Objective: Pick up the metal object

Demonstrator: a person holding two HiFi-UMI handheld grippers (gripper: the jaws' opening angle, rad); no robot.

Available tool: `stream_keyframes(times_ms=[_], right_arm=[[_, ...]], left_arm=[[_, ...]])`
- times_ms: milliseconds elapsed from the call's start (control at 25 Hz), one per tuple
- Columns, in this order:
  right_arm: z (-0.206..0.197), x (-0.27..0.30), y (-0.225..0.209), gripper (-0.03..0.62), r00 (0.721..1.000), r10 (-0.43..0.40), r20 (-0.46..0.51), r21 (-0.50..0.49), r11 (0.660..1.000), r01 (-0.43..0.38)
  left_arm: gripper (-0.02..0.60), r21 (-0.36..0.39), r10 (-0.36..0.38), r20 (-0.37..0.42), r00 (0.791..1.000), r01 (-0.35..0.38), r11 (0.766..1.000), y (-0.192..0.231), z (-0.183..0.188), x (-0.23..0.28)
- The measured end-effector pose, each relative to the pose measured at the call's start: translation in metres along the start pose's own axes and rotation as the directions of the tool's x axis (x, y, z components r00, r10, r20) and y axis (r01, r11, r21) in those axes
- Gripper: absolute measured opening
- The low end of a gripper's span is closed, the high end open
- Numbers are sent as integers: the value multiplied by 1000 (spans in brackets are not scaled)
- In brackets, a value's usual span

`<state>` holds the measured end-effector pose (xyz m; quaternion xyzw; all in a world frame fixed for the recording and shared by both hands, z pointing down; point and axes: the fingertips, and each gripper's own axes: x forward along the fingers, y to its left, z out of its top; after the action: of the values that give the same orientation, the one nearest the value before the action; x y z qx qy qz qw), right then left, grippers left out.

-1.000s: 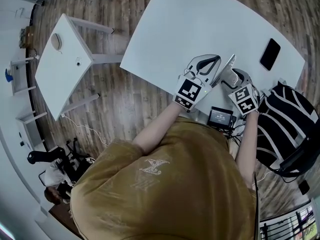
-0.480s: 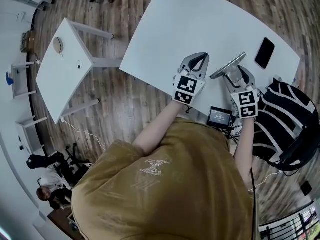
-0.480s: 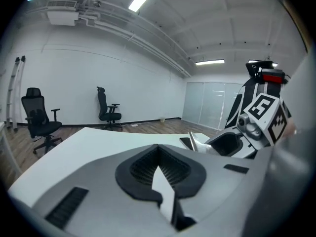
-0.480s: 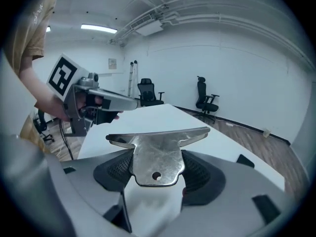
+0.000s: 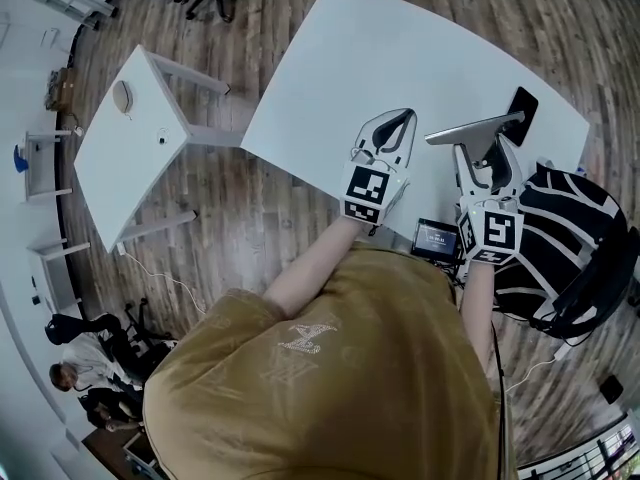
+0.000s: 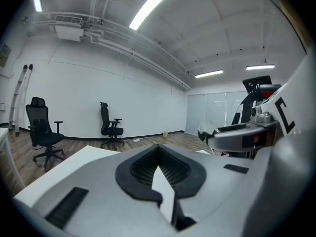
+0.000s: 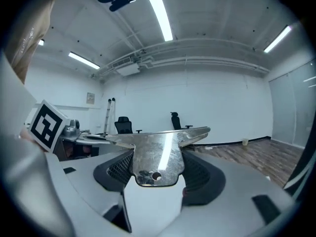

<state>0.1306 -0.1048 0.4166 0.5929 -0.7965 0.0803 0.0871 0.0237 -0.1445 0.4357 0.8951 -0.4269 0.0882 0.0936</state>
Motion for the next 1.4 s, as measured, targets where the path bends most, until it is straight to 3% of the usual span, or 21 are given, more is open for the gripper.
stream_keyframes(times_ms=[280, 560, 1400], right_arm=[[44, -22, 4, 287, 988, -51, 143, -45, 997, 58], [64, -34, -2, 287, 973, -79, 216, -23, 996, 86], [70, -46, -8, 286, 962, -131, 239, -23, 990, 140]], left_arm=[[6, 28, -3, 88, 996, 1, 1000, -11, 39, -13], [6, 52, -1, 131, 991, -6, 999, -21, 57, -21], [6, 63, -1, 160, 987, -9, 998, -25, 69, -36]])
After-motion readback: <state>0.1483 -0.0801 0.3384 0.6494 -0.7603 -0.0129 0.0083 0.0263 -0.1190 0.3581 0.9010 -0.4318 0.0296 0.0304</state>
